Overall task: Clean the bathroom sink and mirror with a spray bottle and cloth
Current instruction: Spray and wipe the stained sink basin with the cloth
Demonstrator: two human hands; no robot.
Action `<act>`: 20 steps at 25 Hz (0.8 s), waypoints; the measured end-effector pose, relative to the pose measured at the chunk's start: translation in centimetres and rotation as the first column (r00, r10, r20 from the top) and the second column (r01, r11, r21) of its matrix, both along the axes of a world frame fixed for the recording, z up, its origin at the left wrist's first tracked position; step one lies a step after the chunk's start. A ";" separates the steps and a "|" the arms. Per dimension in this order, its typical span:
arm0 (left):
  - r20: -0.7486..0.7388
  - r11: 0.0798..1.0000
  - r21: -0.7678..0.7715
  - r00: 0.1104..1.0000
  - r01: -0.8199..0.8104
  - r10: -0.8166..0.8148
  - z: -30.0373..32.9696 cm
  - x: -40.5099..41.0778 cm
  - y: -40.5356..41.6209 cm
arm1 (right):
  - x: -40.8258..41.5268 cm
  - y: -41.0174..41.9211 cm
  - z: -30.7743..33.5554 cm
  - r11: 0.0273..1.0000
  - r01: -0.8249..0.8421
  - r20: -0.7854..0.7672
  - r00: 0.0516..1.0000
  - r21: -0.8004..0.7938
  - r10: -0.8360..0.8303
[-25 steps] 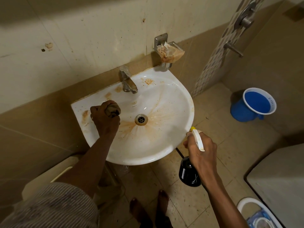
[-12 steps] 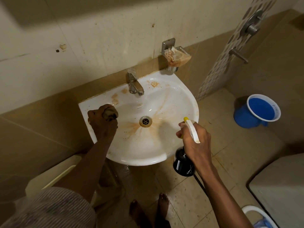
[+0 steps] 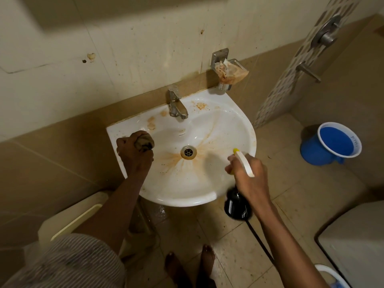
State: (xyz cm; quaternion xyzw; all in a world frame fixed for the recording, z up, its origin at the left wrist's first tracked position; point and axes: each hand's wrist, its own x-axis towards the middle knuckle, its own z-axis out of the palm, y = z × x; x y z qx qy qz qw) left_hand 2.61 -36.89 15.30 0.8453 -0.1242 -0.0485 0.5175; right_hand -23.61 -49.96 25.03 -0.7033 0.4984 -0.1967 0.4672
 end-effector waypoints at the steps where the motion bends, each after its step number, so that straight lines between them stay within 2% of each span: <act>1: -0.010 1.000 0.011 1.000 0.005 -0.005 0.1 -0.2 0.1 | 1.6 -1.0 0.8 0.999 -0.040 0.021 0.999 0.009 0.040; 5: -0.003 0.998 0.041 0.999 0.038 -0.038 -0.5 -0.3 1.1 | 8.5 -6.3 1.8 0.978 -0.179 0.054 0.983 0.107 0.175; 8: -0.022 0.997 0.078 1.000 -0.002 0.004 -0.3 -0.8 1.8 | 11.1 -10.0 0.7 0.992 -0.103 0.050 0.994 0.074 0.099; 11: -0.023 0.998 0.067 1.000 -0.007 0.009 -0.2 -0.8 2.4 | 11.2 -12.7 -0.1 0.998 -0.059 0.033 0.998 0.003 0.059; 15: -0.030 0.998 0.061 1.000 -0.006 0.008 0.4 -1.2 2.2 | 9.5 -14.4 -0.8 0.999 -0.038 0.009 0.999 0.004 0.038; 20: -0.033 0.987 0.143 0.997 0.076 -0.072 -0.4 -1.2 2.8 | 6.8 -14.5 -1.3 0.999 -0.033 -0.068 0.997 -0.041 0.030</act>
